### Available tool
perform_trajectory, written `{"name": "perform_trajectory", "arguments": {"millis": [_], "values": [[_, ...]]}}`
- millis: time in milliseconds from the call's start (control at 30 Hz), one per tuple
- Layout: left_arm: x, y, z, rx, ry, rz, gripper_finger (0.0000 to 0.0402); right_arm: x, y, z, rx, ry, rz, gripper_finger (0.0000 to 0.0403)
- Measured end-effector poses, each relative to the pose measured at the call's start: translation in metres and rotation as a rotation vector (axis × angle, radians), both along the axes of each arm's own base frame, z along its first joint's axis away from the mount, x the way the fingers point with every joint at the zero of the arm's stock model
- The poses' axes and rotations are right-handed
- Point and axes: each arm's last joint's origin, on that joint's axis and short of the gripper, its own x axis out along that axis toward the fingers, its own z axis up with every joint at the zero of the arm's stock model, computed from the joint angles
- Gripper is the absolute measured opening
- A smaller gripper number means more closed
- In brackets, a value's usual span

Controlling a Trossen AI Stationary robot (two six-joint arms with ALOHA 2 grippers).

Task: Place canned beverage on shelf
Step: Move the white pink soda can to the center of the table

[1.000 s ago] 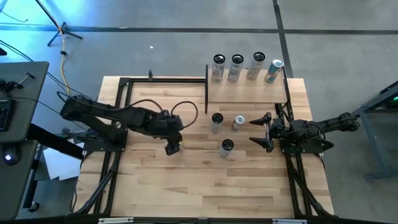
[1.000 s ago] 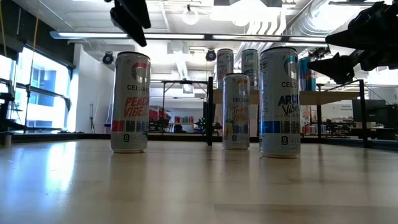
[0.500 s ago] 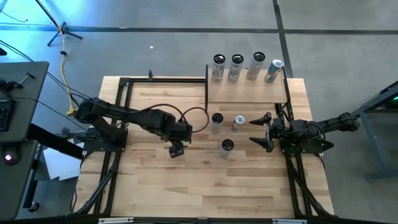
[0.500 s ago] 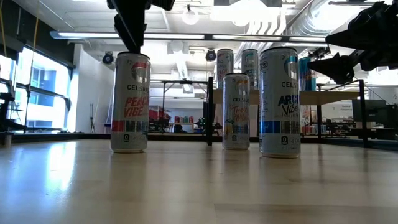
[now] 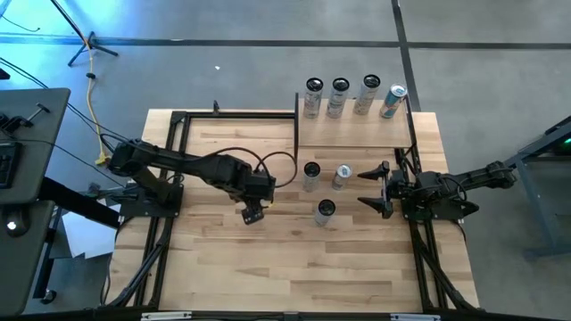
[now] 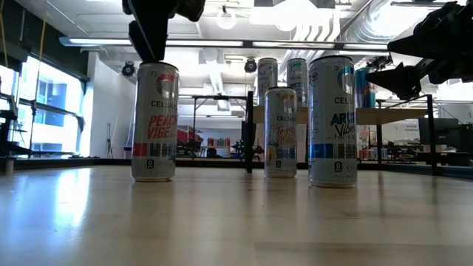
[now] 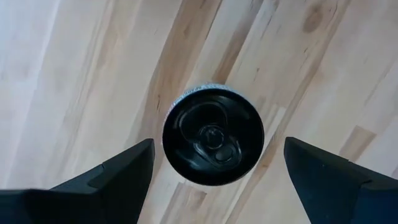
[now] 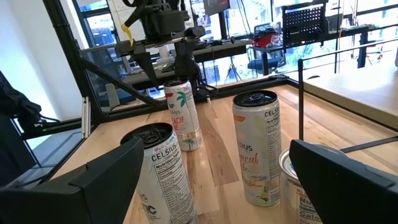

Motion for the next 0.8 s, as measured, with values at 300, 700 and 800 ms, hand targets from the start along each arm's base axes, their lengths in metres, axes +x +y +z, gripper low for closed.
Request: {"name": "perform_trajectory", "arguments": {"millis": [300,700,800], "values": [[0.01,-0.002,-0.015,0.002,0.04,0.013,0.0328,0.0,0.0,0.0,0.0,0.0,-0.001,0.0389],[0.014,0.0,-0.022,0.075,0.046,0.053,0.03,0.0,0.0,0.0,0.0,0.0,-0.002,0.0389],[0.015,0.001,-0.022,0.043,0.049,0.065,0.0266,0.0,0.0,0.0,0.0,0.0,-0.002,0.0389]]}}
